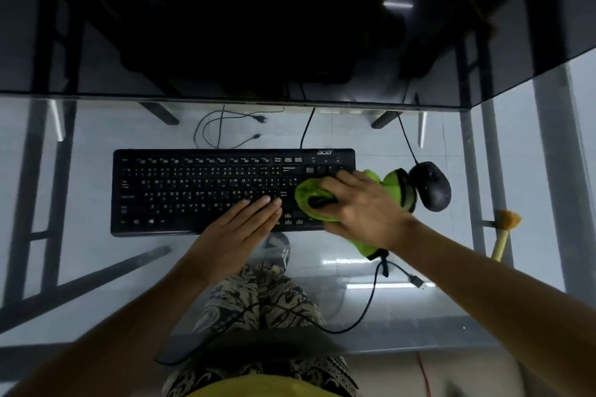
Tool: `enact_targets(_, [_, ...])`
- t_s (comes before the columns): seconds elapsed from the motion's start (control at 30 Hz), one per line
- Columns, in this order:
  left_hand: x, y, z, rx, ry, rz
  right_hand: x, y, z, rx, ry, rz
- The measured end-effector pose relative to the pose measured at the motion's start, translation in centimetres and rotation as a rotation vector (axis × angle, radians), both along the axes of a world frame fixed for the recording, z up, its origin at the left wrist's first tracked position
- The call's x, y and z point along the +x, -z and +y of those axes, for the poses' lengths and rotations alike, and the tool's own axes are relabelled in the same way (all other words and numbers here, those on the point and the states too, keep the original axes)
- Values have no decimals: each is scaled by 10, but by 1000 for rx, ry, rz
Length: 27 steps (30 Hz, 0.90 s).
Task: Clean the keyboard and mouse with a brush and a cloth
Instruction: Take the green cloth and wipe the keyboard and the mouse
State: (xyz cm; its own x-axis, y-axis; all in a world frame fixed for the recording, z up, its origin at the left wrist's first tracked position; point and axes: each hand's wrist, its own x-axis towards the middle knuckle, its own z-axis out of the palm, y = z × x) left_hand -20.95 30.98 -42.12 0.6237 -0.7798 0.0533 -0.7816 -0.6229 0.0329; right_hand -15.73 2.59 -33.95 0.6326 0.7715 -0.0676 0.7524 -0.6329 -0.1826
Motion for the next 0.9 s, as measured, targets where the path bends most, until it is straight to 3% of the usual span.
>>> enact_targets(0.17, [-2, 3, -2, -27, -25, -17, -3, -5, -57, -91, 74, 17])
enact_targets(0.37, [-2, 3, -3, -100, -85, -64, -7, -5, 23, -28, -73, 18])
enact_targets(0.6, [-5, 8, -1, -156, -167, -87, 1, -11, -51, -92, -91, 30])
enact_targets(0.8, [-5, 8, -1, -195, -172, -99, -11, 7, 14, 0, -146, -6])
enact_targets(0.9, [-4, 5, -2, -197, -149, -107, -5, 3, -8, -27, -170, 1])
